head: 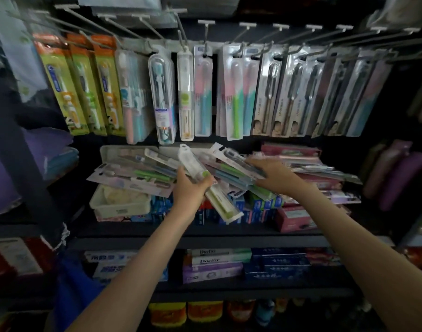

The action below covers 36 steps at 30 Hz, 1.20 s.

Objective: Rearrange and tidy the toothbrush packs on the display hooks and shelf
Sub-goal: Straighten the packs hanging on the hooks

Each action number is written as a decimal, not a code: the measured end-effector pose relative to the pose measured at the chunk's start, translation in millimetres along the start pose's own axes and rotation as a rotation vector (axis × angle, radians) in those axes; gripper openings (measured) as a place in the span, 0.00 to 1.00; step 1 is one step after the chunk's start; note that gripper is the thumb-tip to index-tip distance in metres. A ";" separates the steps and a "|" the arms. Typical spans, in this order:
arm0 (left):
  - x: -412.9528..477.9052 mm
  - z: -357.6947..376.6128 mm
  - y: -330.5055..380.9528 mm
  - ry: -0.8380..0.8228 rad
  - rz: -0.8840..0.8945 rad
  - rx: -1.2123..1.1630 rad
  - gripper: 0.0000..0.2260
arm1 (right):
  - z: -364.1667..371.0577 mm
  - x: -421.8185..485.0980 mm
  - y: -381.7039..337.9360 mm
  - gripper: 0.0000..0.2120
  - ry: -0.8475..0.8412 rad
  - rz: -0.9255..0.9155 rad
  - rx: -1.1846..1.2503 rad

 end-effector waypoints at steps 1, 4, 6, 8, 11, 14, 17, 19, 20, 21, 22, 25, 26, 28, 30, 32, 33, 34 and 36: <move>7.2 2.3 0.4 0.005 0.019 0.009 0.36 | 0.5 3.9 -0.4 0.29 0.004 -0.012 -0.018; 26.7 10.5 -0.4 0.030 0.021 0.041 0.38 | 1.1 20.5 1.1 0.30 -0.007 -0.050 -0.095; 37.8 14.6 -2.9 0.067 0.011 0.065 0.38 | 2.1 35.7 4.6 0.29 -0.045 -0.080 -0.171; 46.5 16.9 -2.8 0.120 0.009 0.081 0.38 | 3.3 51.2 6.8 0.29 -0.078 -0.119 -0.210; 60.3 16.4 -0.6 0.195 0.011 0.189 0.36 | 4.2 73.0 9.4 0.27 -0.110 -0.186 -0.256; 65.4 23.8 9.8 0.232 0.005 0.620 0.27 | 5.2 88.9 14.7 0.25 -0.126 -0.232 -0.306; 72.5 28.6 14.8 0.267 -0.092 1.127 0.27 | 9.3 95.0 20.0 0.23 -0.102 -0.288 -0.271; 75.2 27.9 16.3 0.302 -0.135 1.322 0.28 | 10.5 95.0 22.1 0.23 -0.089 -0.298 -0.254; 75.8 27.8 16.7 0.313 -0.114 1.364 0.28 | 10.9 95.3 23.4 0.23 -0.077 -0.296 -0.245; 76.0 27.3 15.6 0.315 -0.082 1.383 0.27 | 11.5 95.4 23.8 0.23 -0.061 -0.295 -0.227; 75.8 26.8 14.1 0.307 -0.050 1.379 0.27 | 12.3 95.0 23.8 0.23 -0.045 -0.293 -0.202; 73.7 24.6 10.2 0.279 0.025 1.366 0.26 | 18.7 93.6 21.5 0.22 0.022 -0.285 -0.143; 72.6 24.4 9.3 0.263 0.047 1.360 0.26 | 22.3 93.4 20.1 0.22 0.037 -0.282 -0.142; 71.7 23.8 7.0 0.211 0.081 1.314 0.25 | 28.1 93.8 19.8 0.21 0.060 -0.287 -0.145; 71.4 23.4 4.7 0.193 0.114 1.249 0.25 | 30.0 92.5 21.5 0.20 0.058 -0.316 -0.125; 70.1 27.5 5.4 0.186 0.151 1.227 0.25 | 29.0 89.5 23.8 0.20 0.050 -0.342 -0.107; 69.3 30.1 6.1 0.176 0.168 1.220 0.26 | 27.3 87.1 23.3 0.20 0.055 -0.348 -0.101; 68.3 33.1 6.3 0.162 0.173 1.211 0.26 | 26.7 85.4 23.1 0.20 0.067 -0.354 -0.087; 68.2 37.8 4.2 0.144 0.151 1.216 0.26 | 27.0 82.9 23.3 0.20 0.106 -0.367 -0.060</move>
Point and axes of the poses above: each hand's wrist, its own x-axis towards the middle knuckle, its own z-axis out of the palm, y = z × x, the point moved 3 cm from there along x, towards the middle knuckle, and after that the axes turned 11 degrees about -y, right-handed, at the moved point
